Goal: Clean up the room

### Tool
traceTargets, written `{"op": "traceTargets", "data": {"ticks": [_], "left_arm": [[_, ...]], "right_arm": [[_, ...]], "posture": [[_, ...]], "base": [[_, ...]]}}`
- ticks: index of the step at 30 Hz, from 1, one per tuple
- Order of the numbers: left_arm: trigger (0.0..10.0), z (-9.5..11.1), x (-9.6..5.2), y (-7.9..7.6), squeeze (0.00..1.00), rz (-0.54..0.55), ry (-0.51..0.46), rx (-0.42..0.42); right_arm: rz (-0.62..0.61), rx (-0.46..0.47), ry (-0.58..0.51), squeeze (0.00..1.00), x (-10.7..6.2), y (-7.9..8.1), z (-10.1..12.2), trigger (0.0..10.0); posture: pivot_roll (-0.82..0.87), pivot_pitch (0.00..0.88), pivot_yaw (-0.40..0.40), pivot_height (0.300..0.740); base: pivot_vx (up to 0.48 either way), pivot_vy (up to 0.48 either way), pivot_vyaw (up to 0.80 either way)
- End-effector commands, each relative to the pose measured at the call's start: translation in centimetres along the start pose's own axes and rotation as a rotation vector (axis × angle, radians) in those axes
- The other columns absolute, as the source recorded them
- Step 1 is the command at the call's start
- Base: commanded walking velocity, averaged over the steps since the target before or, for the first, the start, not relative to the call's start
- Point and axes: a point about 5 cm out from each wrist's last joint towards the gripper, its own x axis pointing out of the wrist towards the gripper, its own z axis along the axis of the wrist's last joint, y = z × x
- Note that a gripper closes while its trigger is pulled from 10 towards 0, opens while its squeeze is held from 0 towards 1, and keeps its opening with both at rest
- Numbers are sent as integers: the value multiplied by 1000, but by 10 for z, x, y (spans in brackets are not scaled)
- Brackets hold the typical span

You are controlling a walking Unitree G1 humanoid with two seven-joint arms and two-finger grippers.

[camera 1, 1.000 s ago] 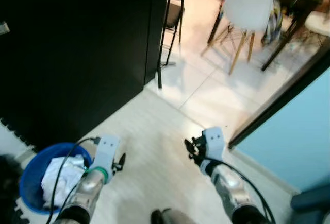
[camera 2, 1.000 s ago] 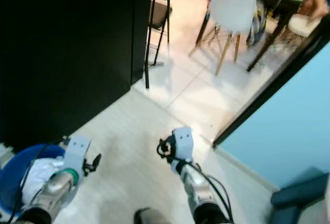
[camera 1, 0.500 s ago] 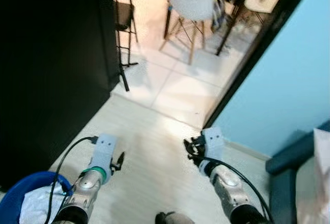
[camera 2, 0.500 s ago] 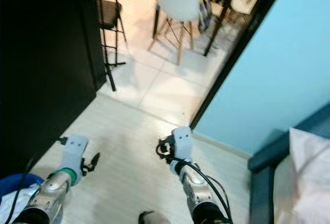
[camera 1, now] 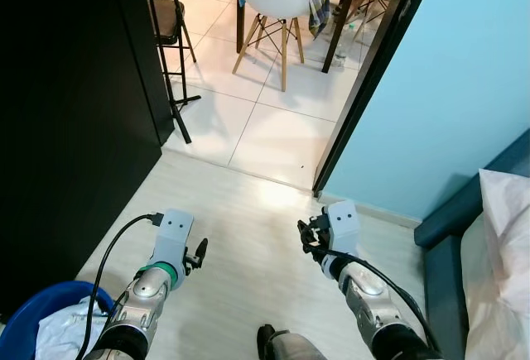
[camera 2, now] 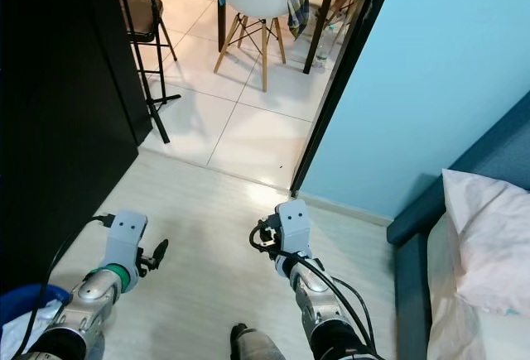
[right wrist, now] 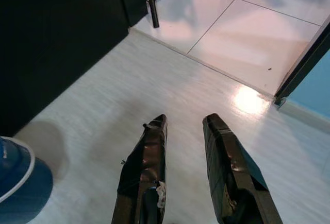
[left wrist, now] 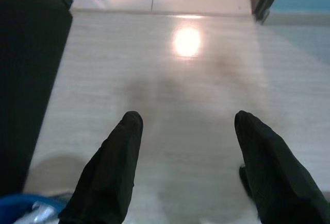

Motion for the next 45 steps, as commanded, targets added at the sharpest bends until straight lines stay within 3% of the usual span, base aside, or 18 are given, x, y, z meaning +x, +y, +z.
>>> {"op": "traceTargets", "data": {"ticks": [1, 18, 45], "left_arm": [[10000, -3, -1, -3, 0, -9, 15, -5], [10000, -5, -1, -3, 0, -7, 19, -5], [10000, -4, -2, 0, 0, -7, 21, -2]], "right_arm": [[-12, 0, 37, 0, -5, -3, -9, 10000], [-27, -3, 45, 0, -5, -5, -10, 10000], [-37, -18, 47, 0, -5, -2, -12, 10000]], "posture": [[-33, 19, 7, 730], [-34, 24, 8, 730], [-30, 31, 16, 730]], "base": [[-390, 0, -488], [-384, 0, -776], [-382, 0, 0]]}}
